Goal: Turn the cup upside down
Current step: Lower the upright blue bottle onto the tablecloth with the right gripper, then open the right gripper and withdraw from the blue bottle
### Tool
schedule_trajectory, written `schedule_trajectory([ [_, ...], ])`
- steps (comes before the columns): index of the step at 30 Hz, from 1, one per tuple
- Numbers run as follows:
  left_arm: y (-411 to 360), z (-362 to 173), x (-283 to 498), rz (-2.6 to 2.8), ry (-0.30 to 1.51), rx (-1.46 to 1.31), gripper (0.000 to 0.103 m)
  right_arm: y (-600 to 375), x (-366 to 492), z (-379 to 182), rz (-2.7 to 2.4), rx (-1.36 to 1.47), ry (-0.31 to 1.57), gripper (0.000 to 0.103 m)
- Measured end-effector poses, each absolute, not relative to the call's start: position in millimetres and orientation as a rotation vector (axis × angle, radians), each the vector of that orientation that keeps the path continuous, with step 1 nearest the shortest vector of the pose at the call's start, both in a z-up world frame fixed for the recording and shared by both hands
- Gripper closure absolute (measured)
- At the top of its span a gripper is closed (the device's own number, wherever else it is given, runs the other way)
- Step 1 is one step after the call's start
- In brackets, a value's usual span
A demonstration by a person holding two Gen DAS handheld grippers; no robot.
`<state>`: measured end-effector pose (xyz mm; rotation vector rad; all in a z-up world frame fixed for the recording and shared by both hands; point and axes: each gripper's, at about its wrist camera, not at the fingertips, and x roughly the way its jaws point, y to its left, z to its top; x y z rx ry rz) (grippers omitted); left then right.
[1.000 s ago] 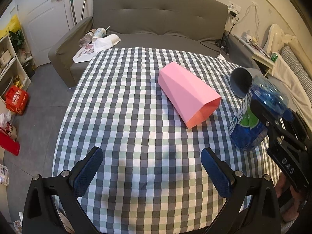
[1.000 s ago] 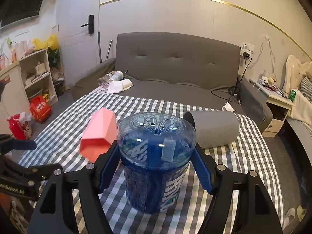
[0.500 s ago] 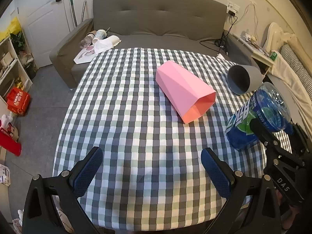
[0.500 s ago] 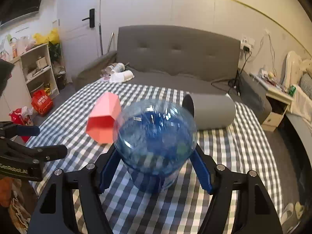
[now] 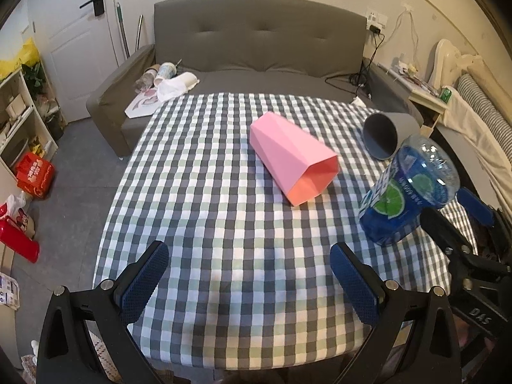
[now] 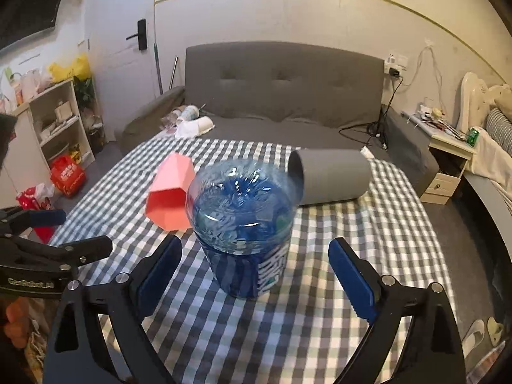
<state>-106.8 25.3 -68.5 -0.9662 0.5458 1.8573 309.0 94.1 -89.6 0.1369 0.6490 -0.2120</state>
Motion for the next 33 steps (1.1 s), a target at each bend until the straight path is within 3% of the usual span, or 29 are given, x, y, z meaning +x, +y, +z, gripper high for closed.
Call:
schedule_trajectory([
  [16,-15.7,-16.4,-55.0,1.898,0.395,-0.779,0.0,75.0,208.3,-11.4,-0.294,0.195,0.466,0.009],
  [23,-28.8,-9.1,-45.0,1.911,0.343,-0.739,0.0,50.0,166.1,35.0,-0.382,0.26,0.314,0.0],
  [33,-31.7,-6.6,-33.9,1.928,0.348,-0.687,0.0,48.4,176.8,-15.2,-0.355,0.219,0.509,0.0],
])
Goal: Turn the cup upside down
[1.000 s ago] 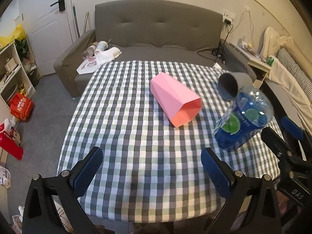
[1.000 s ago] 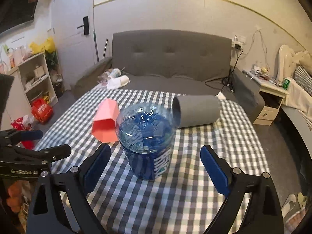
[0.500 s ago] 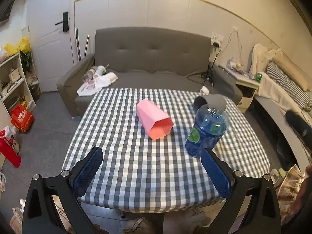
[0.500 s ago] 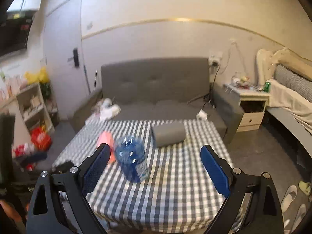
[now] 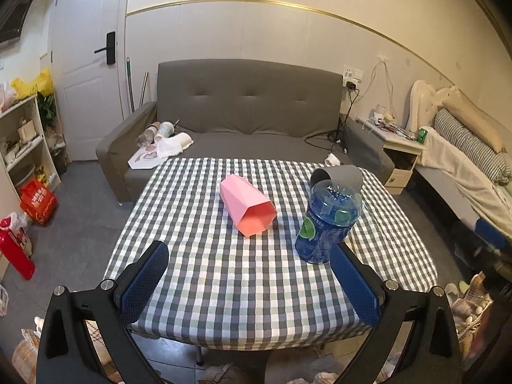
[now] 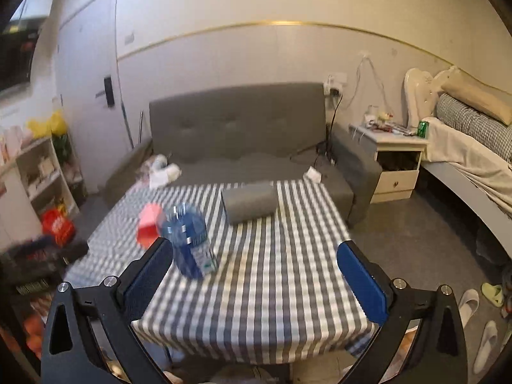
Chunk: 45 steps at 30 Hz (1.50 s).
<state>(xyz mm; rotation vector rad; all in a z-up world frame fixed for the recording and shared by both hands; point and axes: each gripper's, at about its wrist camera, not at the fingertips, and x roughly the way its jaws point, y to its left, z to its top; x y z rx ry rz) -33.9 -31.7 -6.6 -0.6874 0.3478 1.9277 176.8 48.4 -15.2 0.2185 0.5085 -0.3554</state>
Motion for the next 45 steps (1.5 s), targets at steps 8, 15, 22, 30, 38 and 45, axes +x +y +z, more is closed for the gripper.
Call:
schedule_trajectory([
  [8,-30.6,-8.3,-30.4,1.936,0.353,-0.68,0.0,65.1,193.9,-40.9,-0.316,0.169,0.573,0.0],
  [15,-32.5,-9.1,-31.5,1.936,0.338,-0.685,0.0,68.3,196.6,-42.4,-0.322,0.164,0.582,0.0],
  [22,-32.8,-12.0,-27.7,1.914,0.363,-0.687,0.0,68.6,197.7,-42.0,-0.325,0.163,0.58,0.0],
  [30,-33.6,-10.8,-25.7,1.925,0.352,-0.674,0.0,64.8,198.3,-41.7,-0.335,0.166,0.586,0.0],
  [38,-34.7,-9.9,-26.5,1.927,0.355,-0.667,0.0,64.0,196.8,-42.8,-0.336,0.161,0.59,0.0],
  [45,-34.9,-8.9,-26.8,1.927,0.351,-0.664,0.0,64.5,196.5,-43.8,-0.336,0.158,0.594,0.0],
])
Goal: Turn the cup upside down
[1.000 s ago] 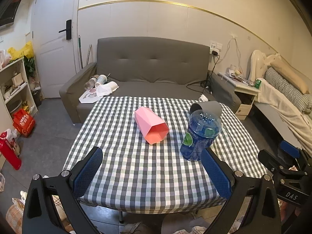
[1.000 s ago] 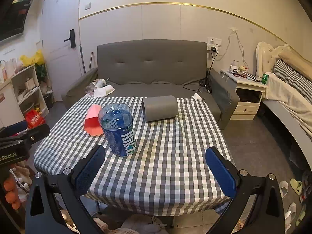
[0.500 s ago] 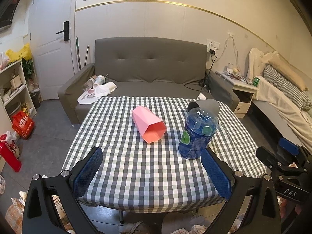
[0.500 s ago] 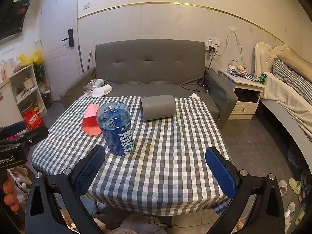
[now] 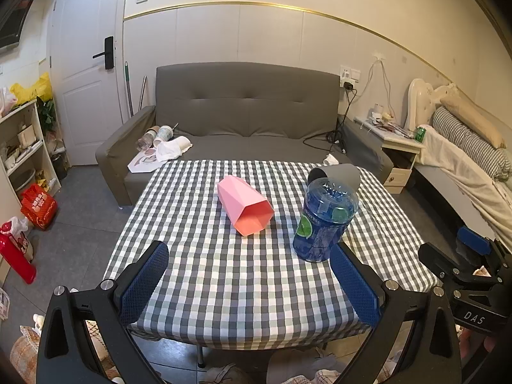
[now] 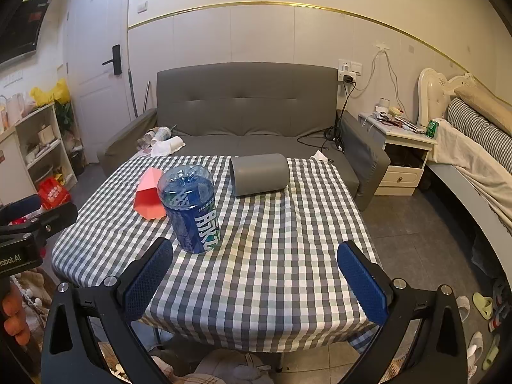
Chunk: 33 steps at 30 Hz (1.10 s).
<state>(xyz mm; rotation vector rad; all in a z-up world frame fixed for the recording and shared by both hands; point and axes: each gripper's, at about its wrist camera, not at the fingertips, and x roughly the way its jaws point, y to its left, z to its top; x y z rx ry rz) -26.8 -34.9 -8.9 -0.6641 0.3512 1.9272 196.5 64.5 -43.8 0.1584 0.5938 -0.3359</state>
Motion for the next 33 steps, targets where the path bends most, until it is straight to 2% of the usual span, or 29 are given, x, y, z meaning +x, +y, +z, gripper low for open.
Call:
schedule_trajectory([
  [33,-34.1,-8.8,-26.3,1.941,0.364,-0.656,0.0,66.9,197.7,-46.6,-0.335,0.16,0.606,0.0],
])
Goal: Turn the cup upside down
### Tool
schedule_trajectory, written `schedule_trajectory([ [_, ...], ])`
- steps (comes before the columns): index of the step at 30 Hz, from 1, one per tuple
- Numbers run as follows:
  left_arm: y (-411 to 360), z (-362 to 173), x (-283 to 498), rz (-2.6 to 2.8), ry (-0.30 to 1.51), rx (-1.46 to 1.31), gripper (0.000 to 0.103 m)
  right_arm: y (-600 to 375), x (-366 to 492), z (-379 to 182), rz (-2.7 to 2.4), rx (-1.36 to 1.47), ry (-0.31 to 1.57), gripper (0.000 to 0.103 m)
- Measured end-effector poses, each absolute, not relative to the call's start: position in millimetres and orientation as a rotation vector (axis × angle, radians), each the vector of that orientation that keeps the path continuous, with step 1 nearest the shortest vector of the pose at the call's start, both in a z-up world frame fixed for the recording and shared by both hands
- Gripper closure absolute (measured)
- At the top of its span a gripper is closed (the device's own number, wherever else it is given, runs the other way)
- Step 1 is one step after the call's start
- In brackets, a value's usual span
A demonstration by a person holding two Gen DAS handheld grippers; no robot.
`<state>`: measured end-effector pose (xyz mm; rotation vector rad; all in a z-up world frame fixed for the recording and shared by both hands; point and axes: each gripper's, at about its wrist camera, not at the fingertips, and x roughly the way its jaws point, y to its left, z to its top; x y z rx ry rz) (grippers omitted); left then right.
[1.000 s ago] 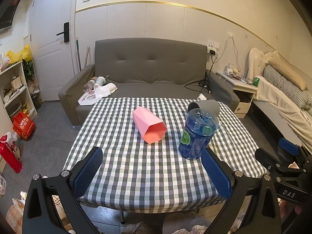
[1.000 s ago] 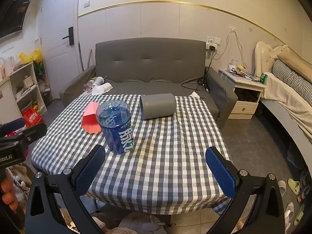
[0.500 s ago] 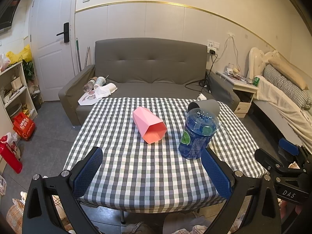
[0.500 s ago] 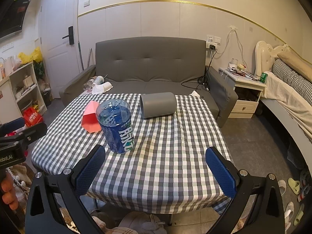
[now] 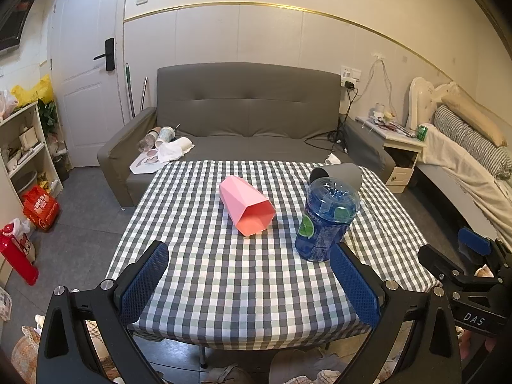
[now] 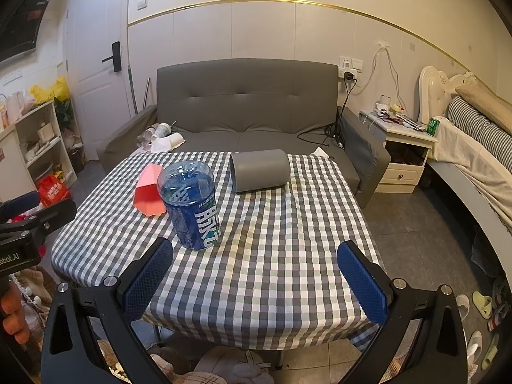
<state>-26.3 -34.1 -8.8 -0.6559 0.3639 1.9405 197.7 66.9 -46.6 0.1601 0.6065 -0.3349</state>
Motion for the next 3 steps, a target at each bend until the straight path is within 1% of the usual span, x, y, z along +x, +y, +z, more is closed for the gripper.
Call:
schedule_trajectory([
  [3,-34.5,-8.4,-25.2,1.934,0.361,-0.65,0.0,66.8,197.9,-46.9,-0.335,0.161,0.607,0.0],
])
